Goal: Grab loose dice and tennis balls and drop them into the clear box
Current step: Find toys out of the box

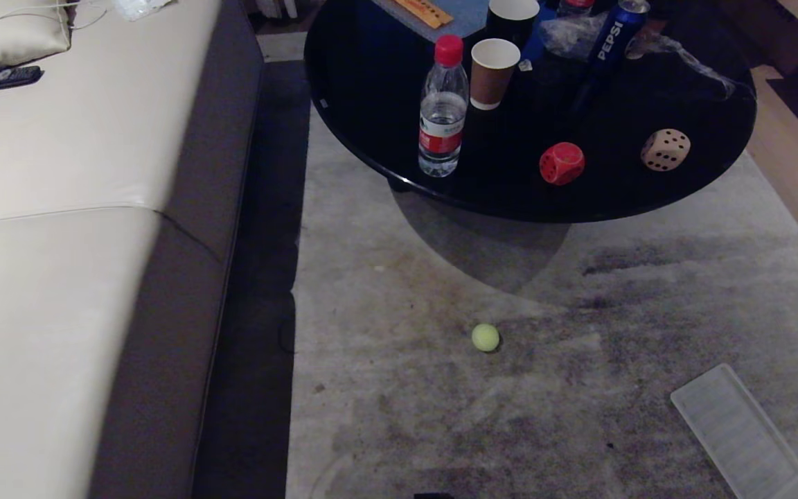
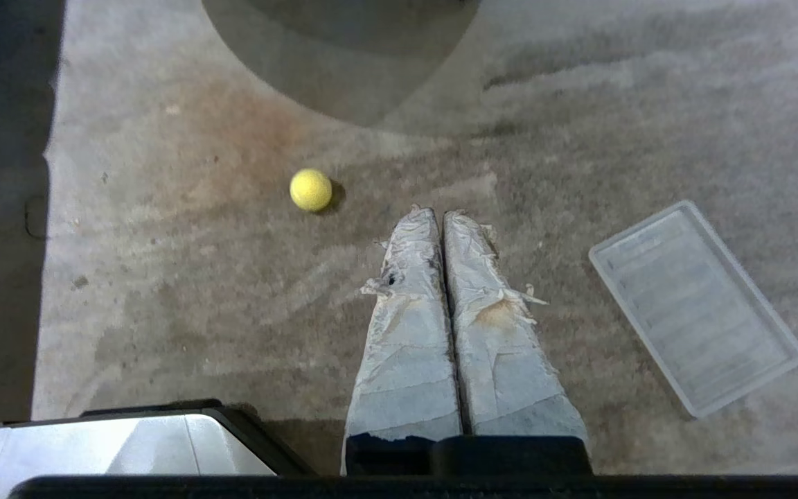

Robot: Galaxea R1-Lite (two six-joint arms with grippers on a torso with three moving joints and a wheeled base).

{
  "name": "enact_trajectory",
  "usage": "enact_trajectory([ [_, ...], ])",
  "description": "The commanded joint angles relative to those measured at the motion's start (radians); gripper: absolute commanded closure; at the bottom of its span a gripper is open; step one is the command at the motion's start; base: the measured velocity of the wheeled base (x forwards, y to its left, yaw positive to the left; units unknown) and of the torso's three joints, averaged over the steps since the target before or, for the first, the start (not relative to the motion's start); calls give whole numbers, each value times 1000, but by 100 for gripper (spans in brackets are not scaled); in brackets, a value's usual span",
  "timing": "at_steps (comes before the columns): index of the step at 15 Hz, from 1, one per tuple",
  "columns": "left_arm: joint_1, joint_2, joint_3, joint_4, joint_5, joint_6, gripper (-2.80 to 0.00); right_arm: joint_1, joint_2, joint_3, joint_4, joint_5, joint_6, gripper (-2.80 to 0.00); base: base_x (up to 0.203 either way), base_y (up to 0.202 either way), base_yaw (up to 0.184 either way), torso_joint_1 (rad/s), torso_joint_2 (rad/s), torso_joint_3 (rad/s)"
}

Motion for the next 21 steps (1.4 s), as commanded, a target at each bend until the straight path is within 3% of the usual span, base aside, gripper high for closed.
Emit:
enact_trajectory([
  [1, 0, 0, 0, 0, -1, 3, 0, 1, 1, 0, 0, 0, 1, 0, 0, 0, 0, 4, 2, -155],
  [8, 0, 1, 0, 0, 2, -5, 0, 1, 1, 0, 0, 0, 1, 0, 0, 0, 0, 3, 2, -44],
  [21, 0, 1, 0, -1, 5, -6, 0, 0, 1, 0, 0, 3, -2, 0, 0, 0, 0, 2, 2, -190],
])
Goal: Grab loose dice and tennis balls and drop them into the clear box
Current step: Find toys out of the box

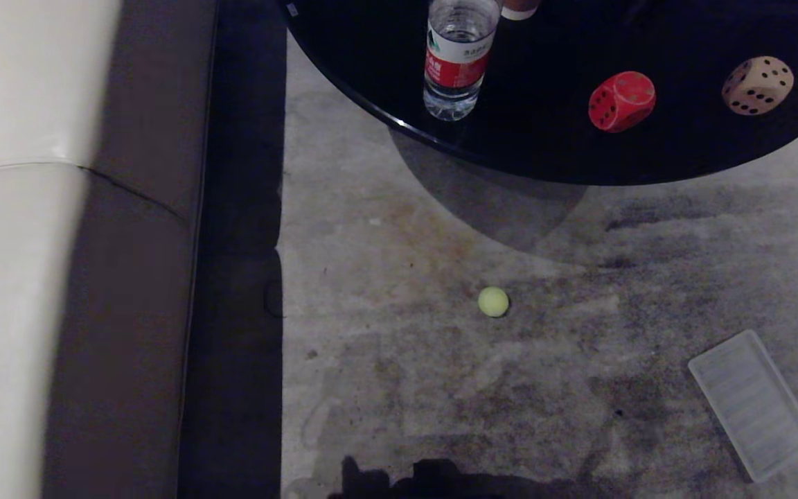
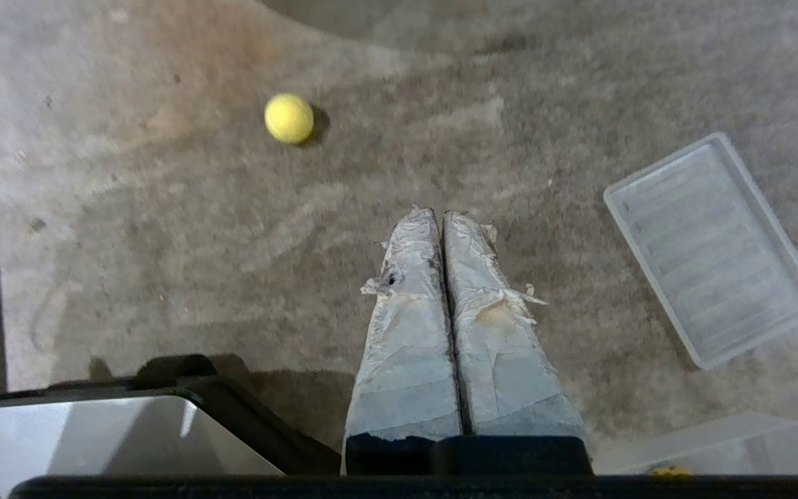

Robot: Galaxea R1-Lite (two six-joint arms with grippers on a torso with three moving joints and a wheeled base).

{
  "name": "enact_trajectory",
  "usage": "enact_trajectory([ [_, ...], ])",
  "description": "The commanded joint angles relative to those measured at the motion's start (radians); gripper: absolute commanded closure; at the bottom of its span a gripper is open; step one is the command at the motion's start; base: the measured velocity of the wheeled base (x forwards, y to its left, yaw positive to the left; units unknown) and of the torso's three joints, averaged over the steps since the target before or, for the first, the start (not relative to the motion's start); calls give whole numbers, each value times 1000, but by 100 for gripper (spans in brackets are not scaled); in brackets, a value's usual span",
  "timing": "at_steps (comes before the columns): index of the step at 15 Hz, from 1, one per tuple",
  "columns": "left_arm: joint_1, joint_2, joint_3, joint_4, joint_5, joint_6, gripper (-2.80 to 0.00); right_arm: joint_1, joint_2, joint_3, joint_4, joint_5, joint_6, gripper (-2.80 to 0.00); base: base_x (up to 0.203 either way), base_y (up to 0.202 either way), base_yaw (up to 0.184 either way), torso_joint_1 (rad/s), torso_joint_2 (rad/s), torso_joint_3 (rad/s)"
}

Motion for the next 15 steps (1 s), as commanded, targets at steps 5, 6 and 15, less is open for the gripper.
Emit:
enact_trajectory([
  [5, 0, 1, 0, 0, 1, 0, 0, 0, 1, 0, 1, 1, -4, 0, 0, 0, 0, 4, 3, -199],
  [6, 0, 0, 0, 2, 1, -1, 0, 1, 1, 0, -1, 0, 0, 0, 0, 0, 0, -1, -1, -195],
  [15, 0, 1, 0, 2, 1, -7, 0, 3, 301, -276, 145, 42, 14, 0, 0, 0, 0, 0, 1, -29],
])
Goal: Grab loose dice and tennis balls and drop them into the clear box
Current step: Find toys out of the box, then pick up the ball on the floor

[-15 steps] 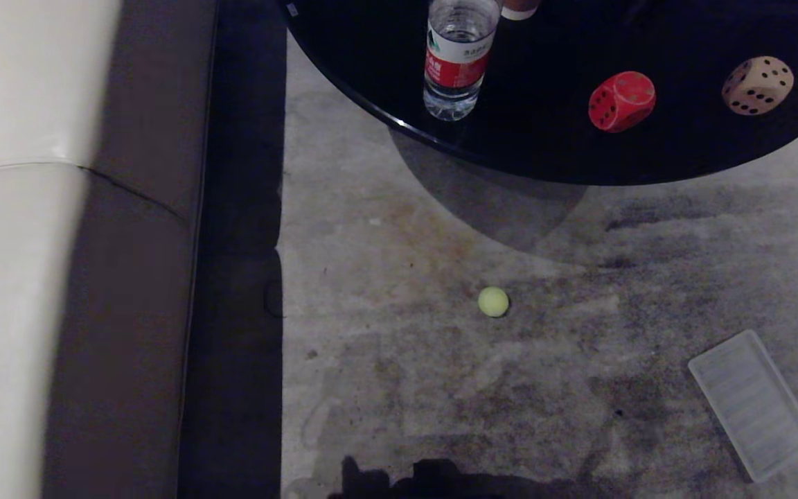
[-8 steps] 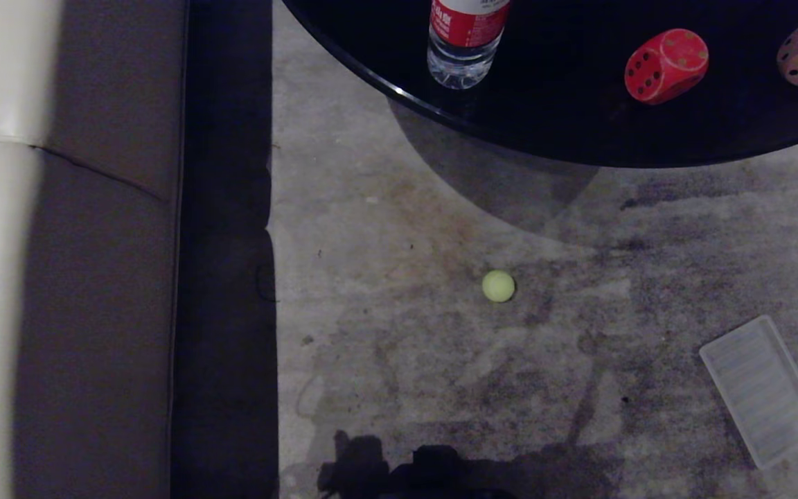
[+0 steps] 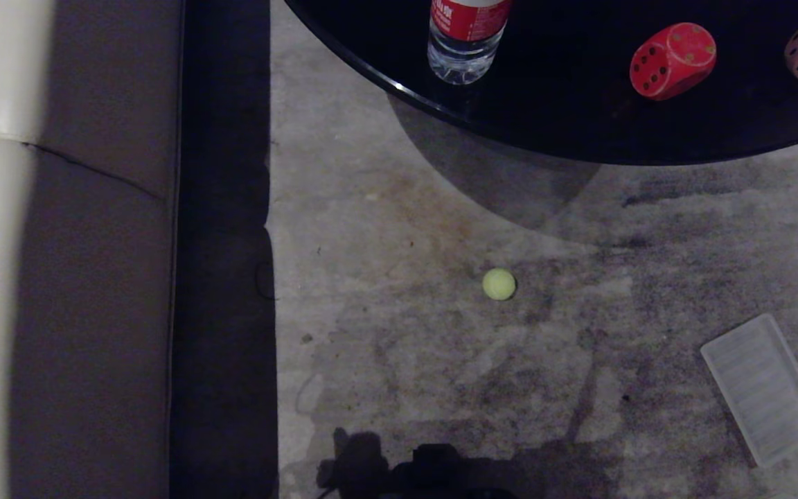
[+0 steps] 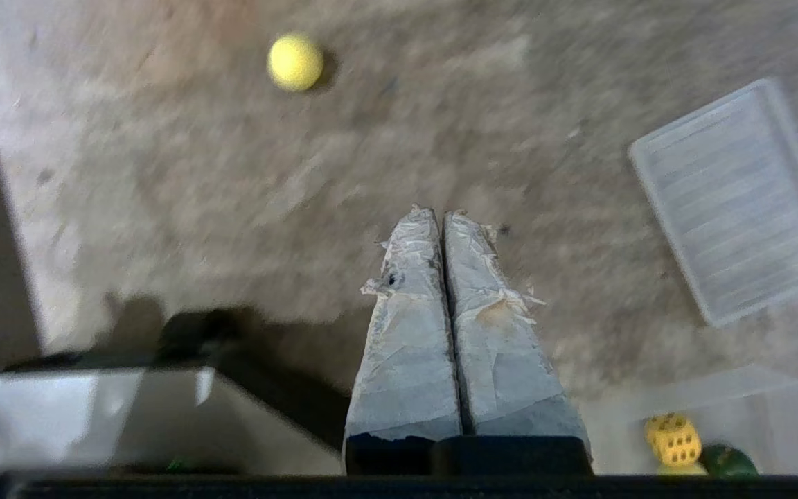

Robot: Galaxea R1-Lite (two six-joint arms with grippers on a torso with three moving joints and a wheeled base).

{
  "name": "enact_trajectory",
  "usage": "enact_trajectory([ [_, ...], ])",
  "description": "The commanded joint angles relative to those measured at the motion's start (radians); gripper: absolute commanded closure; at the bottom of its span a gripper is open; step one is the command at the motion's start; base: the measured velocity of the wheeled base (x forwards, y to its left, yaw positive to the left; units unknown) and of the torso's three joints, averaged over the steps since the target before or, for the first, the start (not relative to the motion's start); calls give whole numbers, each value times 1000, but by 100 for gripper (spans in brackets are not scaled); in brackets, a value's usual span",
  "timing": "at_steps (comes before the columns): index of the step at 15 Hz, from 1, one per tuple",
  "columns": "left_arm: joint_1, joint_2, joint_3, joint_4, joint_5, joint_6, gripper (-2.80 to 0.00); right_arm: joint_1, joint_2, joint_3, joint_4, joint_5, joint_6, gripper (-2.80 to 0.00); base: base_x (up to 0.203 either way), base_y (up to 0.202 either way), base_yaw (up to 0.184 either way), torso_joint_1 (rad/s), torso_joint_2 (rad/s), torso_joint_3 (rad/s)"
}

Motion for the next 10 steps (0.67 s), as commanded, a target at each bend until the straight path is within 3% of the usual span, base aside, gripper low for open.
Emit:
enact_trajectory([
  [1, 0, 0, 0, 0, 1, -1, 0, 2, 189, -61, 7, 19, 0, 0, 0, 0, 0, 0, 0, 0],
  [4, 0, 0, 0, 0, 0, -1, 0, 5, 444, -142, 10, 70, -1, 0, 0, 0, 0, 0, 0, 0],
  [7, 0, 0, 0, 0, 0, -1, 0, 34, 676, -179, -81, 101, 29, 0, 0, 0, 0, 0, 0, 0],
  [10, 0, 0, 0, 0, 0, -1, 0, 210, 858, -189, -232, 113, 164, 0, 0, 0, 0, 0, 0, 0],
])
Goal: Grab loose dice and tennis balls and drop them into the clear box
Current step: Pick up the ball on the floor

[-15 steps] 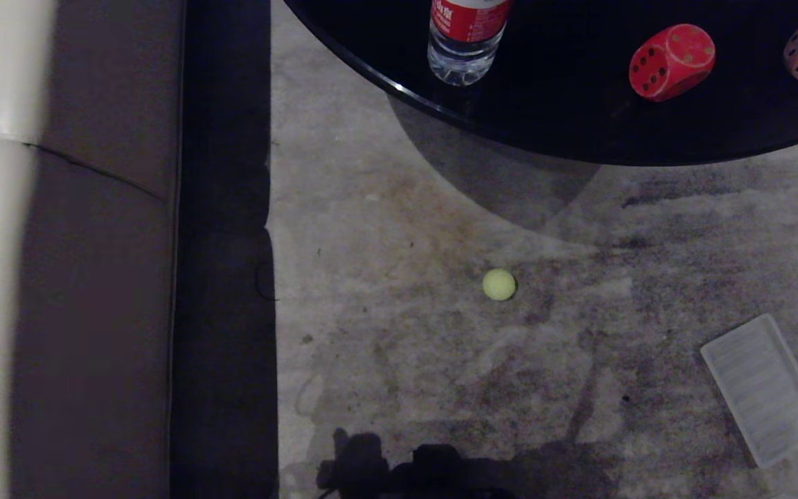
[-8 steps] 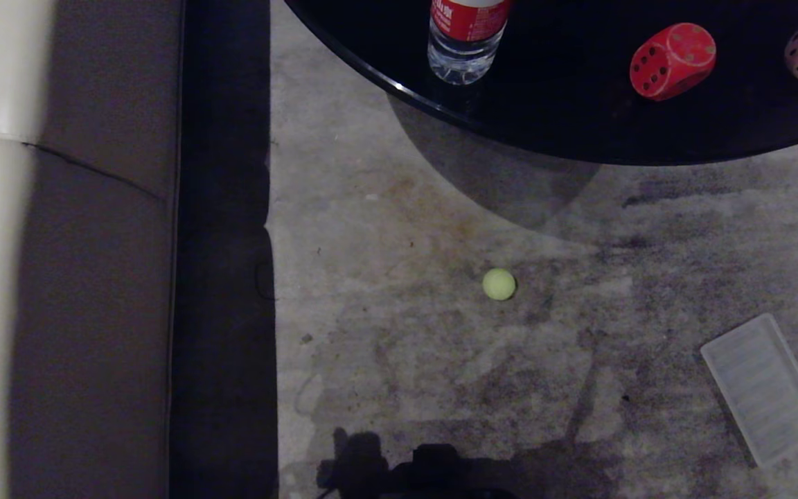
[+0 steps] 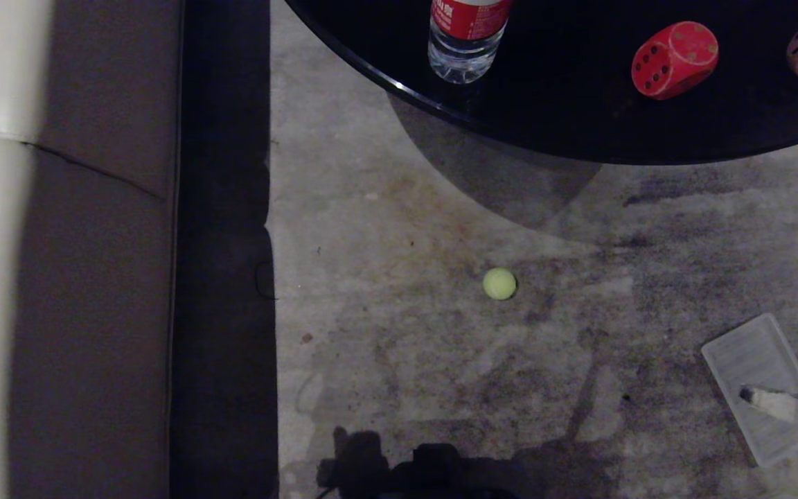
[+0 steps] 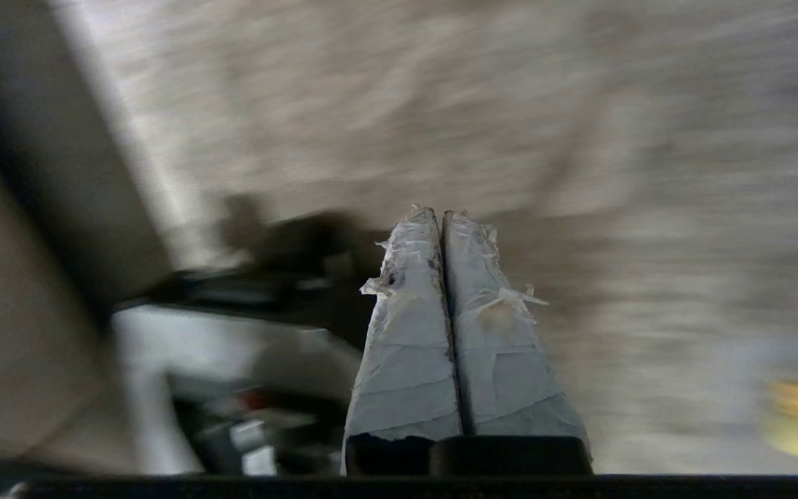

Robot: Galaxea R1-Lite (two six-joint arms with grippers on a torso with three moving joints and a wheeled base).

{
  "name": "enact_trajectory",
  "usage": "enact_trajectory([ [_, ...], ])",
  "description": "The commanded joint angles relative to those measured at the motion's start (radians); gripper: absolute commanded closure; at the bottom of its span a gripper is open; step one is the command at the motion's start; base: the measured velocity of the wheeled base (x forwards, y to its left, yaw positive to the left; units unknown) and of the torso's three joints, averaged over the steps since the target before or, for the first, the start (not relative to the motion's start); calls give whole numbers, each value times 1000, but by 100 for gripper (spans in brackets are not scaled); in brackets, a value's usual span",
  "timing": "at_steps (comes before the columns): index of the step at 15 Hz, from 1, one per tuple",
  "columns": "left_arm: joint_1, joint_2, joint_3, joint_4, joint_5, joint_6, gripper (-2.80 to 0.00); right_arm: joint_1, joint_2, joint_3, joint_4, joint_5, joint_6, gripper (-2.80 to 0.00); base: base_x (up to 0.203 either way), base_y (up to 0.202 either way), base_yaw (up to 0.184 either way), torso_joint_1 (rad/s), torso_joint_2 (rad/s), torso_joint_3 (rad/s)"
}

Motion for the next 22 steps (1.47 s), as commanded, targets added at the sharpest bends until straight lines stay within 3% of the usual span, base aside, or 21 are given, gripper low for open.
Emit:
enact_trajectory([
  [1, 0, 0, 0, 0, 0, -1, 0, 79, 175, -7, -37, 2, 57, 0, 0, 0, 0, 0, 0, 0],
  [6, 0, 1, 0, 0, 0, -1, 0, 200, 539, -37, -318, -3, 146, 0, 0, 0, 0, 0, 0, 0],
  [11, 0, 0, 0, 0, 1, -1, 0, 241, 794, -102, -556, -60, 164, 0, 0, 0, 0, 0, 0, 0],
  [15, 0, 0, 0, 0, 1, -1, 0, 268, 914, -179, -596, -101, 127, 0, 0, 0, 0, 0, 0, 0],
  [16, 0, 1, 0, 0, 0, -1, 0, 270, 934, -189, -596, -131, 112, -280, 0, 0, 0, 0, 0, 0],
  [19, -2, 0, 0, 0, 0, 0, 0, 271, 1028, -233, -599, -281, 77, -280, 0, 0, 0, 0, 0, 0],
  [22, 0, 0, 0, 0, 1, 0, 0, 273, 1088, -239, -690, -311, 27, -280, 0, 0, 0, 0, 0, 0],
])
